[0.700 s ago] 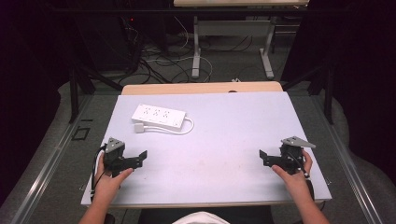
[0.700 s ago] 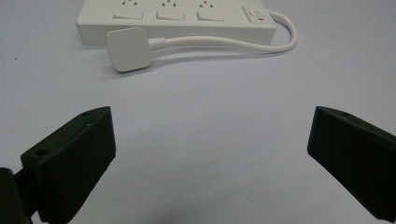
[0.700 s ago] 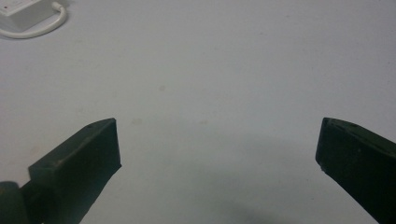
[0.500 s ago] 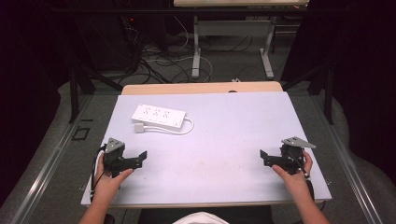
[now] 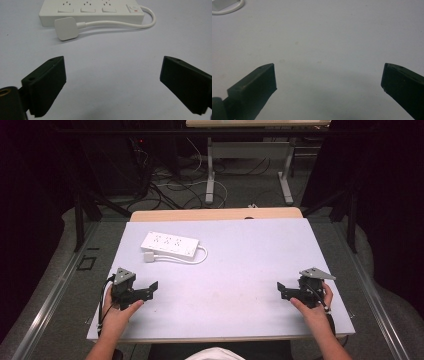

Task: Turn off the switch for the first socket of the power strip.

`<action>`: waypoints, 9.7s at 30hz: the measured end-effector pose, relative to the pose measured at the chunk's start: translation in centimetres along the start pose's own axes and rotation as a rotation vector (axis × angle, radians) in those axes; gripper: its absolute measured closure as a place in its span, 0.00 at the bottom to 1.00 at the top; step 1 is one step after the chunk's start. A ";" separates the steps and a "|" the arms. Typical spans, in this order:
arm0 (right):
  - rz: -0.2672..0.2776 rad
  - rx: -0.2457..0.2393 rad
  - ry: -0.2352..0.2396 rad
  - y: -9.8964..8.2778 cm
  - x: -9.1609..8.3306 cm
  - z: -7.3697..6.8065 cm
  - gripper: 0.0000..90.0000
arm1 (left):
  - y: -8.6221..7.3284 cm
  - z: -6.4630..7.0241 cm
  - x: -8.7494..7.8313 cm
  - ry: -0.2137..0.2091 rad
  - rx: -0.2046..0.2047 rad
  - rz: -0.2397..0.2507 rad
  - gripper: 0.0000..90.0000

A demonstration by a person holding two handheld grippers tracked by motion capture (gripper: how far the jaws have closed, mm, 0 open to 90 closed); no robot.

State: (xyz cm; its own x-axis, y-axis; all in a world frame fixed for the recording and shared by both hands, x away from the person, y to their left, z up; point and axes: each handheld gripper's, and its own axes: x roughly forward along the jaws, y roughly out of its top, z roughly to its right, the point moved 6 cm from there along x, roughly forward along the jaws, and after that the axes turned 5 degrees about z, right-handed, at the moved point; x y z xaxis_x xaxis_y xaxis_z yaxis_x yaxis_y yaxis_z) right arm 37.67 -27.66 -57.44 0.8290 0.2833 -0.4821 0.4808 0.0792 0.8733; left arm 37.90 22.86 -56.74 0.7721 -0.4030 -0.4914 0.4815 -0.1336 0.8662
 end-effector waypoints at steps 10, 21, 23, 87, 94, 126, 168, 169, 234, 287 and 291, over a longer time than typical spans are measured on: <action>0.004 -0.005 -0.006 0.1 0.0 0.2 0.00 | 0.6 0.2 -0.4 -0.001 -0.018 0.025 0.24; 0.005 0.007 -0.011 0.1 0.2 0.1 0.00 | 1.7 0.1 -0.6 0.000 -0.012 0.027 0.33; -0.001 0.003 -0.007 0.1 0.2 0.1 0.00 | 1.8 0.0 -0.6 0.000 -0.014 0.024 0.33; 0.006 0.009 -0.005 0.2 0.3 -0.1 0.00 | 13.0 1.5 1.4 -0.015 -0.085 -0.031 0.62; 0.004 0.011 -0.006 0.1 0.3 -0.1 0.00 | 14.0 1.7 1.8 -0.016 -0.099 -0.036 0.71; 0.005 0.010 -0.004 0.2 0.4 0.0 0.00 | 16.3 3.1 6.4 -0.002 -0.087 -0.076 0.97; -0.008 0.016 0.008 -0.1 0.6 0.0 0.01 | 15.0 1.4 12.4 0.096 -0.106 -0.207 1.00; -0.008 0.016 0.008 -0.1 0.6 0.0 0.01 | 14.9 1.3 12.4 0.097 -0.105 -0.218 1.00; -0.019 0.012 0.023 -0.3 0.9 0.0 0.03 | 9.4 -1.1 15.9 0.144 -0.140 -0.387 1.00; -0.020 0.016 0.025 -0.3 1.0 0.0 0.04 | 9.1 -1.1 16.0 0.161 -0.144 -0.380 1.00; -0.018 0.013 0.027 -0.2 1.0 0.0 0.04 | 9.2 -1.1 15.9 0.162 -0.142 -0.378 1.00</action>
State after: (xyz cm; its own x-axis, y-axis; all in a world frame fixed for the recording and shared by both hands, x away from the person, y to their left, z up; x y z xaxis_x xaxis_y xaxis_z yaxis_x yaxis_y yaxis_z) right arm 38.38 -27.39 -58.13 0.8123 0.3075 -0.4955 0.4993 0.0722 0.8634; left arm 55.09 16.25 -56.68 0.5805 -0.2005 -0.7892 0.7862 -0.1143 0.6073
